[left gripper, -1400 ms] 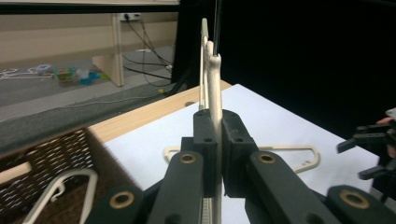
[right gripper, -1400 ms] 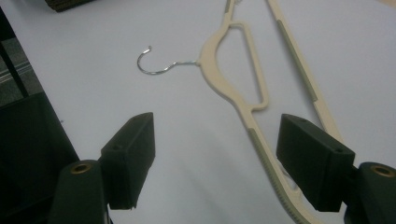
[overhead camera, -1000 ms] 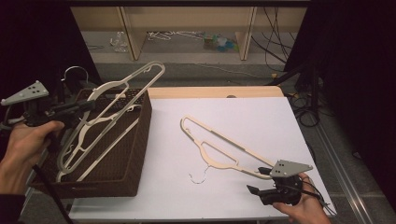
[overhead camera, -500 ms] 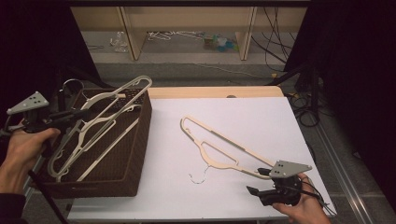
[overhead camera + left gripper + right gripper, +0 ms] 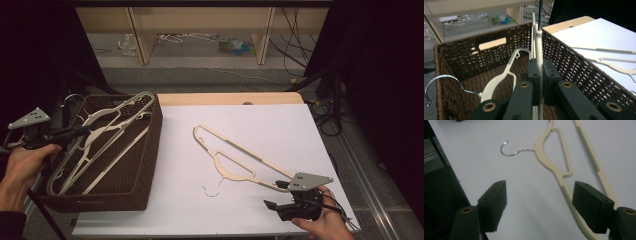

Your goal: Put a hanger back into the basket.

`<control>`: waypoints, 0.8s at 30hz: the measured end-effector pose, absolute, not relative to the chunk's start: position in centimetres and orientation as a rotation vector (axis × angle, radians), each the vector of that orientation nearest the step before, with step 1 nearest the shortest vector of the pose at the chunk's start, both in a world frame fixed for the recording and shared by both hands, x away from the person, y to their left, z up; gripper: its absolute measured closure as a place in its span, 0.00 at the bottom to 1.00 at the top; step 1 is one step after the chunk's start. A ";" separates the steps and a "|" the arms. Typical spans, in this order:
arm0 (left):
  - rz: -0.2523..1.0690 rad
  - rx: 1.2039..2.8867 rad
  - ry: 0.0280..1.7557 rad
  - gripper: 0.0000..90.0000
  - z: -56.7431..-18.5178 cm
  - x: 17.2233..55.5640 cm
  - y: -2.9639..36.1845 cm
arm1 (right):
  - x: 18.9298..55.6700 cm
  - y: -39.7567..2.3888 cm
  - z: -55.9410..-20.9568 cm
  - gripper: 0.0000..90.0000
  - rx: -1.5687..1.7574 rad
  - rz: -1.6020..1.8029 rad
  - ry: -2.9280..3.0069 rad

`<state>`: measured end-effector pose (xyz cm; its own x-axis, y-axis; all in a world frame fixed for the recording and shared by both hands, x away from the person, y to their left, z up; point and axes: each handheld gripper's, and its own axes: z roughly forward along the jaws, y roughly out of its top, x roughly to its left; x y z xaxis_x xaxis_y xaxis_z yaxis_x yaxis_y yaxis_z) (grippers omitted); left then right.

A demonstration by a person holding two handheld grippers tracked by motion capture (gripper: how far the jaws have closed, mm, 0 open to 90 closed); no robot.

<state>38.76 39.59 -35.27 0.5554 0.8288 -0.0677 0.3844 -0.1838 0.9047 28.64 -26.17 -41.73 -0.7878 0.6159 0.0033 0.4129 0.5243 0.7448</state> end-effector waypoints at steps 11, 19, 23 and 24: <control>0.478 1.832 1.043 0.95 -38.0 39.6 39.2 | 28.7 -26.1 -41.8 0.32 0.869 1.119 2.511; 0.551 1.901 1.103 0.93 -39.7 40.6 39.6 | 28.7 -26.1 -41.9 0.31 0.866 1.124 2.507; 0.605 1.889 1.238 0.89 -40.0 40.4 40.2 | 28.8 -26.1 -42.0 0.28 0.875 1.132 2.499; 0.617 1.892 1.258 0.89 -40.0 40.3 40.3 | 28.7 -26.1 -42.0 0.28 0.880 1.132 2.501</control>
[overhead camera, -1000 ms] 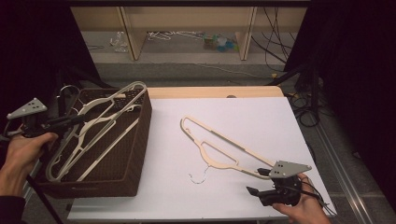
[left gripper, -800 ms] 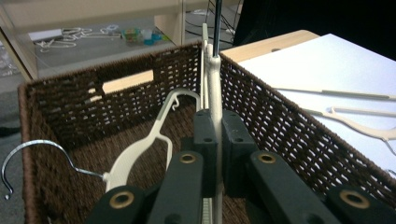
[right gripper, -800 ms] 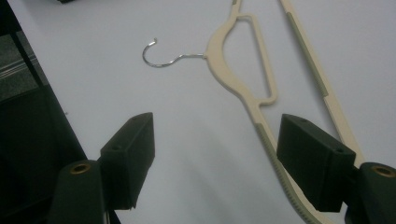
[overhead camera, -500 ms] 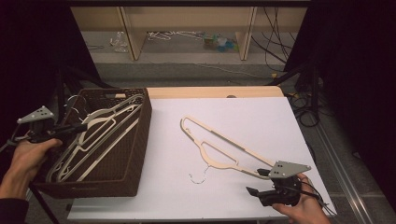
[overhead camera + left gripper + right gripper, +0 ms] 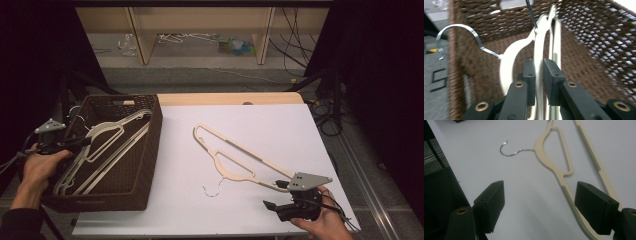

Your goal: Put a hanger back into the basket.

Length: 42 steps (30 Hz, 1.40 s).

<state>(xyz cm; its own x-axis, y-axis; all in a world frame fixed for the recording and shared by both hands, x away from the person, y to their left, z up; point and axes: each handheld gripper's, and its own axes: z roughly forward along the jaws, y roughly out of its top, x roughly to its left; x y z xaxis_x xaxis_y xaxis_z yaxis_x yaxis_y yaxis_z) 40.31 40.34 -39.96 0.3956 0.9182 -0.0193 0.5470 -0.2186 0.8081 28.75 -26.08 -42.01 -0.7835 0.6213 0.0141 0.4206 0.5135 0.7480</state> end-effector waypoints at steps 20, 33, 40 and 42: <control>0.610 1.821 1.125 0.45 -36.9 35.4 31.4 | 28.9 -26.2 -42.2 0.27 0.887 1.141 2.488; 0.503 1.844 0.840 0.34 -36.6 31.3 21.9 | 29.1 -26.3 -42.6 0.25 0.889 1.164 2.474; 0.464 1.875 0.745 0.24 -38.1 29.9 18.3 | 29.3 -26.5 -42.9 0.22 0.887 1.182 2.469; 0.424 1.910 0.737 0.22 -39.2 29.3 16.7 | 29.3 -26.5 -42.9 0.22 0.891 1.180 2.457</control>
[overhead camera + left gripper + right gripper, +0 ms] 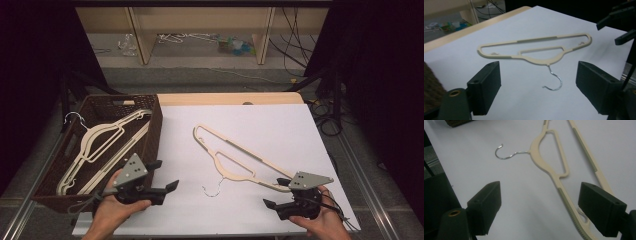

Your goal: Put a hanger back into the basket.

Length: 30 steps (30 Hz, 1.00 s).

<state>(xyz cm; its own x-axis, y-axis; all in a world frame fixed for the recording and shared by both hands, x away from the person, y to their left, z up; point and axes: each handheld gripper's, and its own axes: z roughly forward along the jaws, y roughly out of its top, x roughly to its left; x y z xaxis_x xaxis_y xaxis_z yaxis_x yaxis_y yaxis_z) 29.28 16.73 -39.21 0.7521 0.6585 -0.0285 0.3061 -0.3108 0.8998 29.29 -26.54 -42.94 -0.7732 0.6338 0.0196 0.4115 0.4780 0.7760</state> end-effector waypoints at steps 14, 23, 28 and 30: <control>0.397 1.936 0.703 0.19 -42.5 27.4 14.4 | 29.2 -26.3 -43.2 0.22 0.881 1.167 2.464; 0.408 1.932 0.699 0.19 -43.4 27.2 14.5 | 30.0 -26.0 -43.8 0.24 0.868 1.164 2.487; 0.399 1.942 0.700 0.20 -43.7 27.3 14.5 | 30.9 -25.8 -44.4 0.27 0.860 1.124 2.514; 0.402 1.951 0.703 0.20 -43.8 27.4 14.5 | 31.9 -25.7 -44.9 0.30 0.872 1.105 2.523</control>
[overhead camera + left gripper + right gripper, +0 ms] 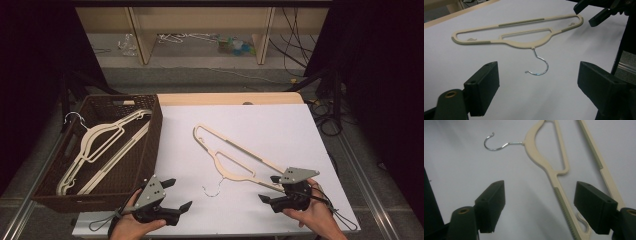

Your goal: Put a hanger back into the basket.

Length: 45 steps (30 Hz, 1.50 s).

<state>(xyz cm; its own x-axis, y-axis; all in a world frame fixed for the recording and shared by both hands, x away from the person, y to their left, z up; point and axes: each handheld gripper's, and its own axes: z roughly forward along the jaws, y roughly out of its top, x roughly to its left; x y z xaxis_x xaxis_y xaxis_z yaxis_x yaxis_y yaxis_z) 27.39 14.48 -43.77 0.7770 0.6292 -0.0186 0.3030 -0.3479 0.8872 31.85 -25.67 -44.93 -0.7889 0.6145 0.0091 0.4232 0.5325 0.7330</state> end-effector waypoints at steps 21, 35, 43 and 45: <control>0.387 1.970 0.691 0.21 -44.1 27.4 14.4 | 37.1 -23.7 -47.1 0.60 0.912 0.875 2.676; 0.393 1.984 0.686 0.21 -44.1 27.4 14.5 | 36.9 -23.8 -46.9 0.83 0.772 0.790 2.792; 0.381 1.995 0.677 0.22 -44.3 27.4 14.1 | 37.2 -23.8 -47.1 0.81 0.754 0.799 2.812; 0.379 1.994 0.679 0.22 -44.3 27.3 14.1 | 37.3 -23.8 -47.0 0.81 0.742 0.774 2.832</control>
